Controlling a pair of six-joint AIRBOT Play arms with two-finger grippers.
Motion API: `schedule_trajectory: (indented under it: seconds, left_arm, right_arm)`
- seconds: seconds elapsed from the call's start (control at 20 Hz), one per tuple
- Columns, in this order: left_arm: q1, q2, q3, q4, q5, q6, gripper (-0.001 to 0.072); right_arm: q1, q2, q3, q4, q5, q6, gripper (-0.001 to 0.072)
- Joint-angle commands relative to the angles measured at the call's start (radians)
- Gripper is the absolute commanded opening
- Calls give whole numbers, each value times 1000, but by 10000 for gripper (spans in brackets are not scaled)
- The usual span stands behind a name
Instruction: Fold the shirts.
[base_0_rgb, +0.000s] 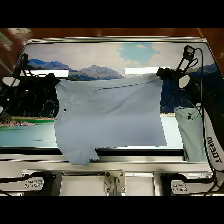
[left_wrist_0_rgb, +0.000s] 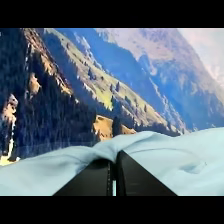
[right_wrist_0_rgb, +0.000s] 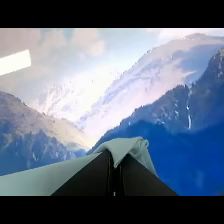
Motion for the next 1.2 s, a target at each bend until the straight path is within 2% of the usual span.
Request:
schedule_trajectory:
  seconds: [0.0,0.25,0.3,0.4,0.5,0.6,0.7,0.9,1.15]
  left_arm:
    - [-36,-84,-1,-4,56,6,33]
    - [-16,-82,1,1,-114,3,31]
    - [-2,-71,1,16,-159,-19,31]
    - [25,-58,1,37,-273,-98,31]
    - [33,-66,-5,50,-396,-137,31]
    - [31,-71,-29,99,-454,-203,31]
    - [32,-71,-48,148,-484,-255,31]
    - [33,-71,-76,186,-526,-312,31]
    - [86,-70,-74,202,-542,-322,32]
  right_arm:
    - [4,-71,-1,2,13,16,59]
    - [-6,-58,0,-7,61,27,58]
    - [-16,-45,0,-6,100,31,59]
    - [-45,-33,0,-5,234,95,59]
    - [-63,-44,-1,-8,427,164,59]
    - [-65,-57,-1,-54,563,177,59]
    - [-61,-58,-3,-101,630,179,59]
    - [-61,-63,-4,-113,648,200,59]
    - [-103,-63,-4,-141,637,251,58]
